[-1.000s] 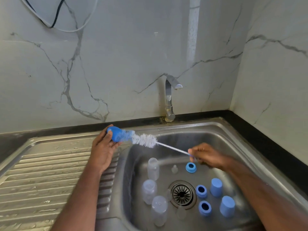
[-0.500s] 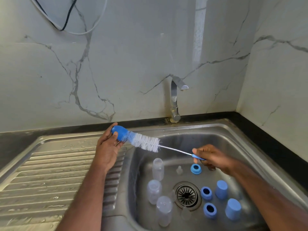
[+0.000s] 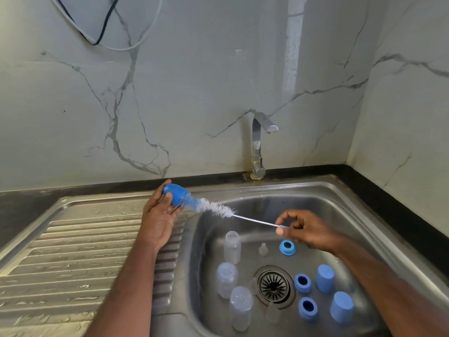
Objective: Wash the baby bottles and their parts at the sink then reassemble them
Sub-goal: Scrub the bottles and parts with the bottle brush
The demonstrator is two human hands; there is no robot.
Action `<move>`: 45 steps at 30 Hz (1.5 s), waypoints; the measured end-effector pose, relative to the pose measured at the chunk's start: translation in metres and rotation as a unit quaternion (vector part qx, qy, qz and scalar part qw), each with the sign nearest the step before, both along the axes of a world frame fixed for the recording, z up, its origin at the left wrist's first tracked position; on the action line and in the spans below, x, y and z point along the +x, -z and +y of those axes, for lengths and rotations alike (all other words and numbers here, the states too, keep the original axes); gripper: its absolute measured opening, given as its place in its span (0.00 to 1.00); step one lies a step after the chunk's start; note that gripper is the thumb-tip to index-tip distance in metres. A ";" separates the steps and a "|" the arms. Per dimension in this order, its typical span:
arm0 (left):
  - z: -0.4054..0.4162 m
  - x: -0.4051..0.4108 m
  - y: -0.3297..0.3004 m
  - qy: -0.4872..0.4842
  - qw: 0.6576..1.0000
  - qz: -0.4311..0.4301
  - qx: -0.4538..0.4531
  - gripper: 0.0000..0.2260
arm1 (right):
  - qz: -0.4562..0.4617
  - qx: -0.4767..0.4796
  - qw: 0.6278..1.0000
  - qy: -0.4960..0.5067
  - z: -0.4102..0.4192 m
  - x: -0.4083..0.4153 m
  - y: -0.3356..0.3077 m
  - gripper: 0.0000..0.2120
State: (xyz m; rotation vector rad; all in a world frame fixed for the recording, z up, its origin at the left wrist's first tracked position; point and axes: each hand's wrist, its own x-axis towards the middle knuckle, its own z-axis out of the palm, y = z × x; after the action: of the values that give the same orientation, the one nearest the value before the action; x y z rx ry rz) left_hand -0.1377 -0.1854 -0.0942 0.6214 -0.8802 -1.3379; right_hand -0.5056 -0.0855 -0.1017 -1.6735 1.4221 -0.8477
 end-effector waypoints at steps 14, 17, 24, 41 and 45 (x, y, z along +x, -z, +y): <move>0.002 -0.039 0.000 0.016 0.991 0.102 0.088 0.15 | 0.047 -0.089 0.992 0.077 0.001 0.000 -0.007 0.06; 0.018 -0.073 -0.001 0.090 0.993 0.035 0.072 0.19 | 0.054 -0.094 0.991 0.075 -0.002 0.022 -0.007 0.07; 0.011 -0.085 0.000 0.059 0.989 0.127 0.048 0.29 | 0.077 -0.100 0.990 0.069 0.000 0.000 -0.009 0.08; 0.028 -0.110 0.002 0.086 0.985 0.086 0.124 0.10 | 0.088 -0.143 0.983 0.074 -0.010 0.029 -0.003 0.10; 0.022 -0.104 0.001 0.052 0.979 0.150 0.131 0.17 | 0.096 -0.111 0.988 0.051 -0.001 0.010 -0.013 0.09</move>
State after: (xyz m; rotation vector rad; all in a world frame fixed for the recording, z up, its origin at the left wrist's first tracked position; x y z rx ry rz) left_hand -0.2412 -0.1635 -0.0948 0.5607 -0.5015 -1.6086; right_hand -0.4955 -0.0870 -0.0885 -1.9064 1.6027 -0.9514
